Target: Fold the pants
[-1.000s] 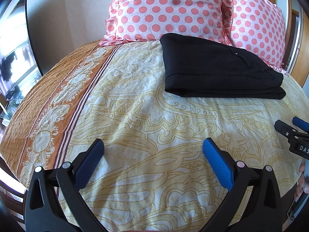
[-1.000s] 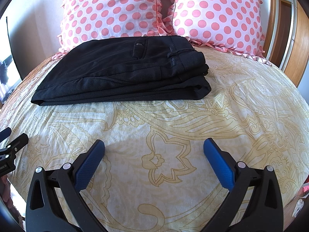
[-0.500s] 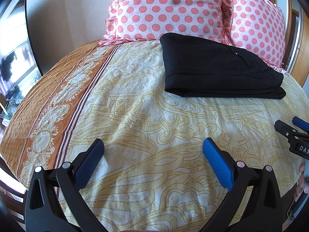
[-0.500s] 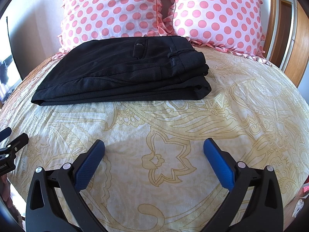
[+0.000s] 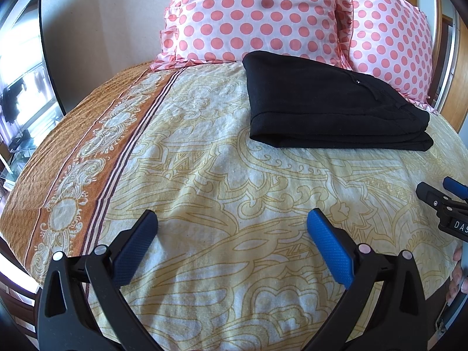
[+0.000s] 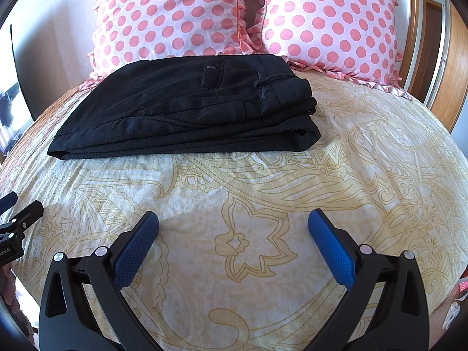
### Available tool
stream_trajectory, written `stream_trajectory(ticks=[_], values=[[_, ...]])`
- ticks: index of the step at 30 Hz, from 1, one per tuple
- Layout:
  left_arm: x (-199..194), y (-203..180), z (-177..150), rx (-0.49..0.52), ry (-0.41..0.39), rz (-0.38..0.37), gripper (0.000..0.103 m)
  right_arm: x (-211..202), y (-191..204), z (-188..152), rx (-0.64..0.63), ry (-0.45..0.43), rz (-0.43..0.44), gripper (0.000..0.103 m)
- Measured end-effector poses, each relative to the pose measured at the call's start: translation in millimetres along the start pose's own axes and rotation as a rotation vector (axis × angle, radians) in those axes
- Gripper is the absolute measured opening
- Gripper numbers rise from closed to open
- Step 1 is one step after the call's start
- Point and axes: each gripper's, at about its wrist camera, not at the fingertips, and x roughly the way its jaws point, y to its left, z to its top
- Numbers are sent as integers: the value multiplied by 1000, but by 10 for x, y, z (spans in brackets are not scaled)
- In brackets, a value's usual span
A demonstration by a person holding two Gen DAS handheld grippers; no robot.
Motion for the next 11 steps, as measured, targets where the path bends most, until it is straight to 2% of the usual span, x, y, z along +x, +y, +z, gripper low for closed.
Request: stream_trajectory(ticks=[11], values=[[-6,21,7,7,2,-7,101,0,3,-2,1,0,0,102]])
